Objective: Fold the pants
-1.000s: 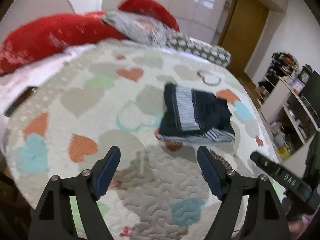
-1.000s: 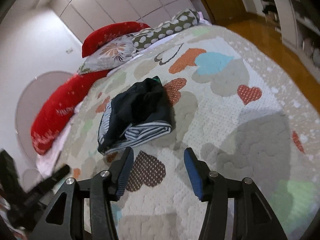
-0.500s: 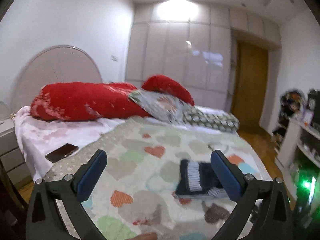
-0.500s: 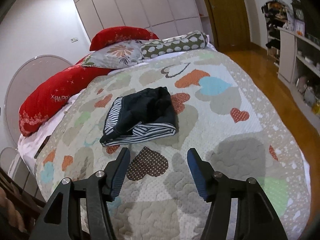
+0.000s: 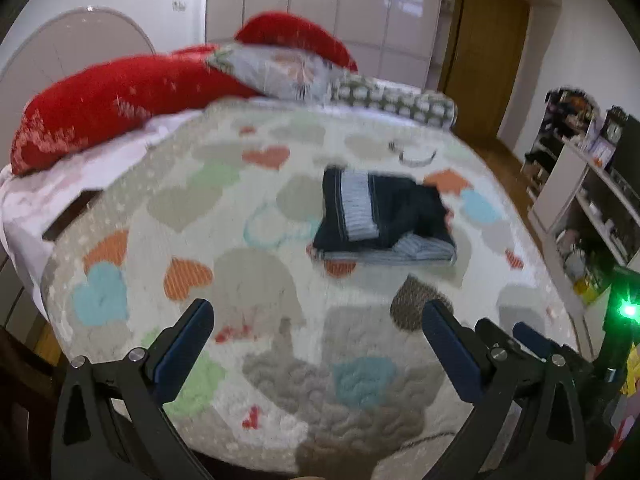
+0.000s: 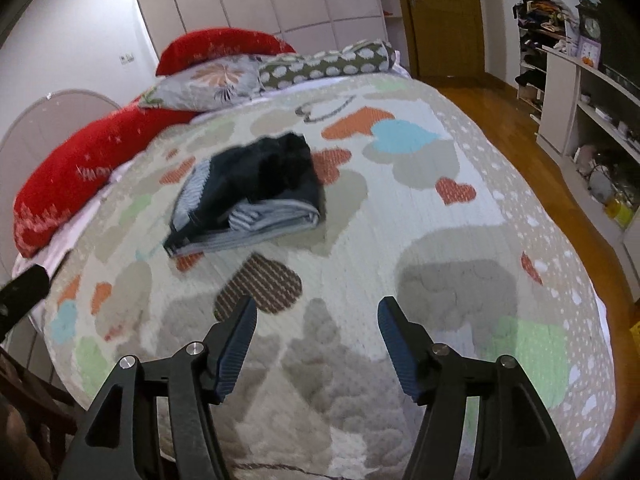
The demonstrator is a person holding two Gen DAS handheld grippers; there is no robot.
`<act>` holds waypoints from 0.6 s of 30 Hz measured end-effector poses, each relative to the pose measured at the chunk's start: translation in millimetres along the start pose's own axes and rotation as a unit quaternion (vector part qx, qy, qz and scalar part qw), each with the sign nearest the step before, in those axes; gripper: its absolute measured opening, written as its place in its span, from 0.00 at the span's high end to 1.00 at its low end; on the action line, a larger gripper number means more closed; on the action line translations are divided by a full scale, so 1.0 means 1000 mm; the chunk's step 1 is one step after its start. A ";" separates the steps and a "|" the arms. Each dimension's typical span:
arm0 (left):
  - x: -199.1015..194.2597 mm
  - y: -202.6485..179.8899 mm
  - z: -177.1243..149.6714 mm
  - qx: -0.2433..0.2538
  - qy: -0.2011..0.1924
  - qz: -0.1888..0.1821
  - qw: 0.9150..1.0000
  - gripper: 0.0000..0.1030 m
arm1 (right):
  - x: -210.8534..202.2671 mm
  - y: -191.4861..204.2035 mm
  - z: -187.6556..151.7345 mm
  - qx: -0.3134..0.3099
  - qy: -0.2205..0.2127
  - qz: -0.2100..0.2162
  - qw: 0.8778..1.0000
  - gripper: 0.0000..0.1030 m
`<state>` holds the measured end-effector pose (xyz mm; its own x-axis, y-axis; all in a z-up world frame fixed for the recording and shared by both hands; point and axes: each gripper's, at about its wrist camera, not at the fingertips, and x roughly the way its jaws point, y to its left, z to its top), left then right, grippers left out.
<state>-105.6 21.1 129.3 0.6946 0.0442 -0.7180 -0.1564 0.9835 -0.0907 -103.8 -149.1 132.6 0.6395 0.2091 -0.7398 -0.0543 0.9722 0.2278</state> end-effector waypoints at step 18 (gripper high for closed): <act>0.027 -0.002 -0.011 0.012 0.054 0.011 0.998 0.00 | 0.016 0.003 -0.016 -0.011 0.032 -0.016 0.999 0.33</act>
<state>-94.6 18.2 102.3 0.6112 0.0472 -0.7900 -0.1522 0.9866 -0.0588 -106.0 -141.0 111.3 0.5911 0.1838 -0.7854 -0.0528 0.9804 0.1897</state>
